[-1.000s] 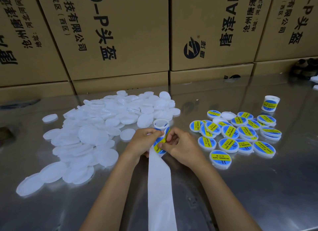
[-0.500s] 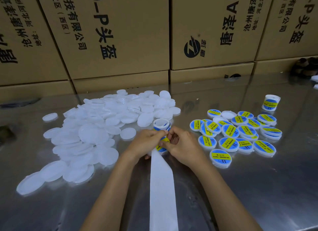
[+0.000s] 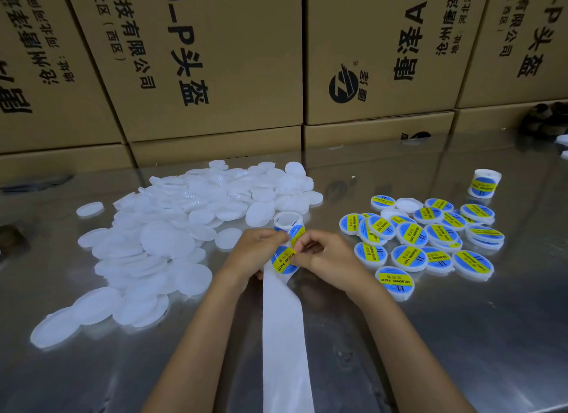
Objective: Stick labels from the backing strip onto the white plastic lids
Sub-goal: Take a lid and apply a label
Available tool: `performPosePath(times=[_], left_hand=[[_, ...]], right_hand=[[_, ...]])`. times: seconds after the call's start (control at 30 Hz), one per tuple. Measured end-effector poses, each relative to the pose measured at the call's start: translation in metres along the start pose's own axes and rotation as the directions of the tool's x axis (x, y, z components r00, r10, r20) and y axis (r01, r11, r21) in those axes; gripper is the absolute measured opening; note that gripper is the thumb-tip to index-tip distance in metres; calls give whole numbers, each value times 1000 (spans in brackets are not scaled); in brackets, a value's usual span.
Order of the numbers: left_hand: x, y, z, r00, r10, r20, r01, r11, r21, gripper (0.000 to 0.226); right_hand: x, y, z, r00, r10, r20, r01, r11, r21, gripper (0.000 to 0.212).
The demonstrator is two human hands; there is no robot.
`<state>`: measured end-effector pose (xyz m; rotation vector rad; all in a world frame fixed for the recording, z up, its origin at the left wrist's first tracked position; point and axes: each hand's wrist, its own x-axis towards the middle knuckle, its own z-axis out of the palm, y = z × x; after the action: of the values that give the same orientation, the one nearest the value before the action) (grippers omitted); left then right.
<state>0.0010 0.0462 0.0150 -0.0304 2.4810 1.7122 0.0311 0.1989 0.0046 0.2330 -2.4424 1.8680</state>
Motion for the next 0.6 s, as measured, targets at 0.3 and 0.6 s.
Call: performPosePath(times=[0.3,0.6], left_hand=[[2,-3,-3,999,-25,-28,24,999,-46,21],[1,-2,-4,998,-20,-52,10,982,-190,32]], right_hand=[[-6,-12,-12,988,116,100,-143,935,326,35],[-1,-8,-18,983,183,-3,-146,792,592,17]])
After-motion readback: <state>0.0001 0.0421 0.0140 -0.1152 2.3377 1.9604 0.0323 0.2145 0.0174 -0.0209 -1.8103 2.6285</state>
